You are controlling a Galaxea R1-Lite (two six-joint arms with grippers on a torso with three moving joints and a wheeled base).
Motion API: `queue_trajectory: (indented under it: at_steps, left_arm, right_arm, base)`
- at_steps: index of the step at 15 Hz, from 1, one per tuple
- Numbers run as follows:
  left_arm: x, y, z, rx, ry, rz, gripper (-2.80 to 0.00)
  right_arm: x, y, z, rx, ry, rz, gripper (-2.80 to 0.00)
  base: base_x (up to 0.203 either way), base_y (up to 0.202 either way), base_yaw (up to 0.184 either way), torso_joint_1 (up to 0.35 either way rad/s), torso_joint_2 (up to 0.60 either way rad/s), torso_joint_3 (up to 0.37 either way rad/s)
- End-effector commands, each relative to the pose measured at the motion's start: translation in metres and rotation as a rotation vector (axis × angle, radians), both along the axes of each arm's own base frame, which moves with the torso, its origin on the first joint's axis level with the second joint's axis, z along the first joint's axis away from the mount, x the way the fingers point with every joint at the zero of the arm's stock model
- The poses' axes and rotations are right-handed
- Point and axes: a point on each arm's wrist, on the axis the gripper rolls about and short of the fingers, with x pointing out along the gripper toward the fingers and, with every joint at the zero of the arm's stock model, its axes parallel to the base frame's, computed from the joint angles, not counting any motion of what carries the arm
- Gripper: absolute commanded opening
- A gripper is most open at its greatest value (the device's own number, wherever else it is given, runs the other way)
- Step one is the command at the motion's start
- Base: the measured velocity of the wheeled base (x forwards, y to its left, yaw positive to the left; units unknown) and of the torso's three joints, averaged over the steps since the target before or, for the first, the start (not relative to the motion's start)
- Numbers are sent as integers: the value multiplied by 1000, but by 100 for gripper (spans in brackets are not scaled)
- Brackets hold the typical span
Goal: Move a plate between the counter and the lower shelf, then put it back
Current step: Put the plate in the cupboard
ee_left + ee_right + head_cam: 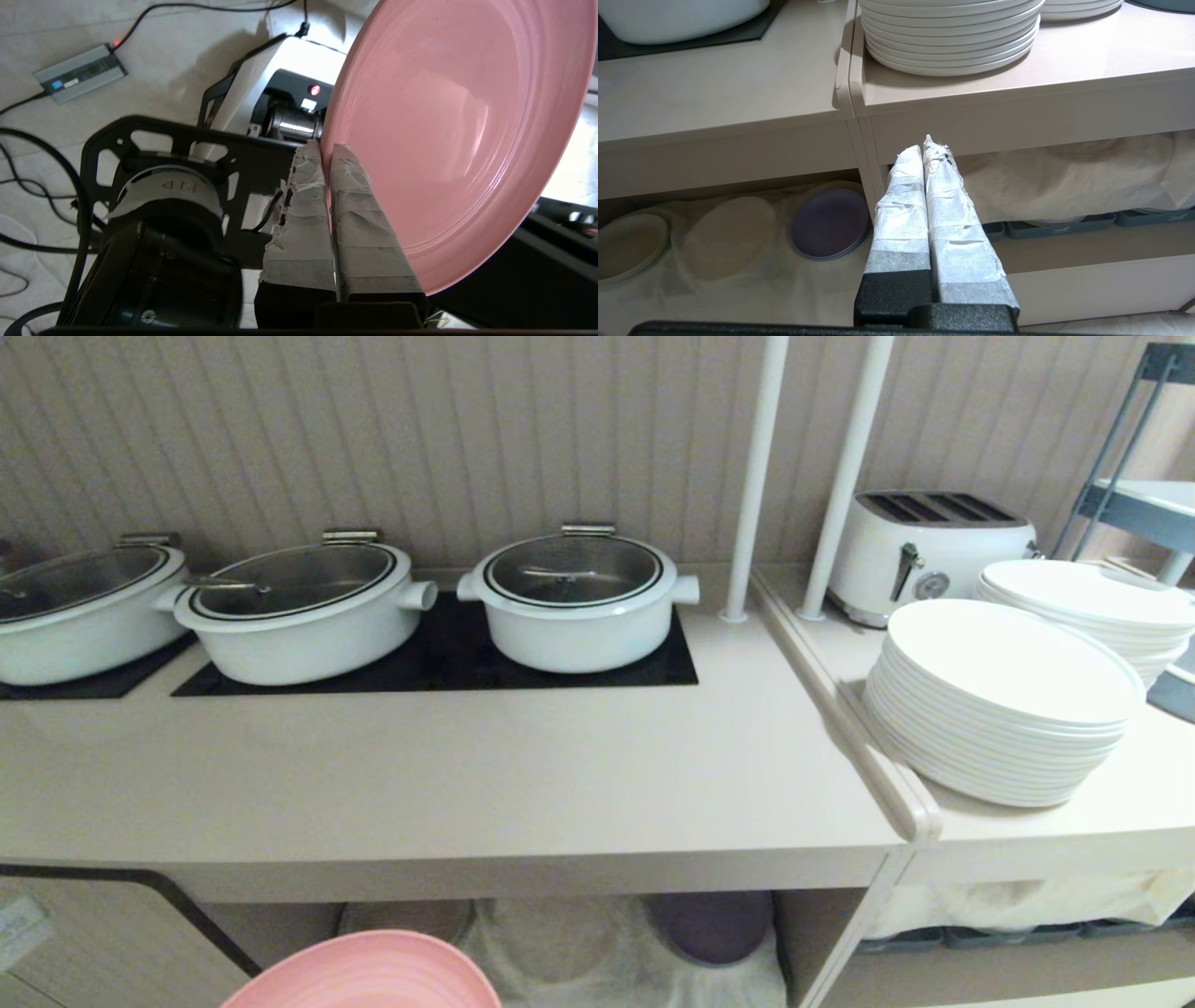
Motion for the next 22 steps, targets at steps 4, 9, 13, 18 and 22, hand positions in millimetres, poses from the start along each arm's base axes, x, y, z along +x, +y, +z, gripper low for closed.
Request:
queue_trajectory:
  at_steps: [4, 9, 13, 18, 22]
  left_arm:
    - [-10, 4, -14, 0, 9, 8, -280]
    - [-12, 5, -15, 0, 8, 7, -280]
    - [-12, 5, -15, 2, 7, 1, -280]
    - [-11, 4, -15, 3, 7, 0, -280]
    - [-11, 4, -15, 2, 8, 0, -280]
  right_arm:
    - [0, 0, 0, 1, -1, 0, -280]
    - [0, 0, 0, 1, -1, 0, -280]
    - [0, 0, 0, 1, -1, 0, -280]
    - [0, 0, 0, 1, -1, 0, -280]
    - [0, 0, 0, 1, -1, 0, -280]
  base:
    - [0, 0, 0, 0, 0, 0]
    - [0, 0, 0, 0, 0, 0]
    - [0, 0, 0, 0, 0, 0]
    - [0, 0, 0, 0, 0, 0]
    - [0, 0, 0, 0, 0, 0]
